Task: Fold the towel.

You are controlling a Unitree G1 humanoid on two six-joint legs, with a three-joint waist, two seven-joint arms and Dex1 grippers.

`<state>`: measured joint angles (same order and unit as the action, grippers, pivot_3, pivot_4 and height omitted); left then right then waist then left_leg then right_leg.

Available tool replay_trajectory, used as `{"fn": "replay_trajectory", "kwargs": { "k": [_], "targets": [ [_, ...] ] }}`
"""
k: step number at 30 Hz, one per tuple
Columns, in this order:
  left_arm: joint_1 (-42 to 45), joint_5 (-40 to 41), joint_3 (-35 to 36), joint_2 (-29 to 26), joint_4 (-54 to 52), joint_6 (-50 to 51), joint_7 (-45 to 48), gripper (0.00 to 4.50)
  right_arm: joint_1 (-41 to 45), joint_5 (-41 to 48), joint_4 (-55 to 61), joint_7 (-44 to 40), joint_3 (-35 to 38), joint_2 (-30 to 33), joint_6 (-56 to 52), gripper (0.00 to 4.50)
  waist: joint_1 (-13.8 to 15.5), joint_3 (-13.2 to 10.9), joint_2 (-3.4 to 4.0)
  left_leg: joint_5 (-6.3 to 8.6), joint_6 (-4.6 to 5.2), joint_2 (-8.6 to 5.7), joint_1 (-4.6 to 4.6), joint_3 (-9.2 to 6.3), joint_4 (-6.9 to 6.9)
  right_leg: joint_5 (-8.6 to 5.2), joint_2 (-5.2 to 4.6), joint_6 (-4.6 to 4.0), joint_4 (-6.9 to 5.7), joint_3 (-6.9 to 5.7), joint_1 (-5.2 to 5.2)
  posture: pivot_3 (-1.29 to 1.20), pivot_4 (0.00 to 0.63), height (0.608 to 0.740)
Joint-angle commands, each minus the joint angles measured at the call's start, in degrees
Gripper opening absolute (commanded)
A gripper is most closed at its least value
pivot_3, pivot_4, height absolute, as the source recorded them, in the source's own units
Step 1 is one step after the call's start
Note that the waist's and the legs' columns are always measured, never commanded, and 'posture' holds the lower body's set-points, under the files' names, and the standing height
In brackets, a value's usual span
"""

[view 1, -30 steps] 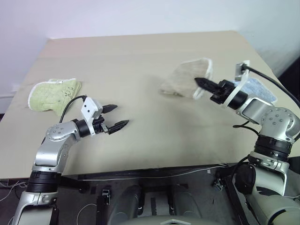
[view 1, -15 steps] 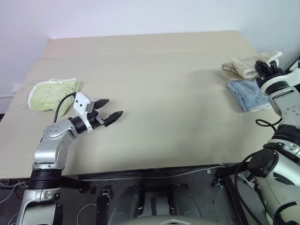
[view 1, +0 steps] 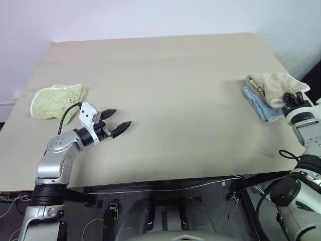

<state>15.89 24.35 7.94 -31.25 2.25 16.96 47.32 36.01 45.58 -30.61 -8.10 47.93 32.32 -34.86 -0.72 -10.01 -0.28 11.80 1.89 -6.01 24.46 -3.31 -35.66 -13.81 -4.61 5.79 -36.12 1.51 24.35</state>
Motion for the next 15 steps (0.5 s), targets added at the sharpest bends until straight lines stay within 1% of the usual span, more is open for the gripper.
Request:
{"fn": "replay_trajectory", "kwargs": {
  "k": [1, 8, 15],
  "targets": [
    [0.3, -0.1, 0.6, -0.4, -1.1, -1.0, 0.2, 4.50, -1.0, 2.4, 4.2, 1.9, 1.6, -0.4, -0.6, 0.01, 0.0, 0.0, 0.00, 0.00, 0.00, 0.00, 0.00, 0.00, 0.00, 0.00, 0.00, 0.00, 0.00, 0.00, 0.00, 0.00, 0.150, 0.740],
    [0.9, -0.3, 0.1, -0.2, -0.6, -1.1, 0.6, 4.50, -5.2, 6.1, 12.2, 4.7, 1.8, -3.7, -2.7, 0.01, 0.0, 0.0, 0.01, 0.00, 0.00, 0.01, -0.01, 0.00, 0.00, 0.00, 0.01, 0.00, -0.01, 0.00, 0.00, 0.00, 0.150, 0.740],
    [1.6, -0.8, -0.3, 0.0, 0.6, -1.5, 0.6, 4.50, -6.1, 6.6, 13.0, 7.1, 1.2, -4.7, -2.3, 0.01, 0.0, 0.0, 0.01, 0.00, 0.00, 0.01, -0.02, 0.00, -0.02, 0.00, 0.01, 0.00, -0.01, -0.01, -0.02, 0.00, 0.150, 0.740]
  ]
}}
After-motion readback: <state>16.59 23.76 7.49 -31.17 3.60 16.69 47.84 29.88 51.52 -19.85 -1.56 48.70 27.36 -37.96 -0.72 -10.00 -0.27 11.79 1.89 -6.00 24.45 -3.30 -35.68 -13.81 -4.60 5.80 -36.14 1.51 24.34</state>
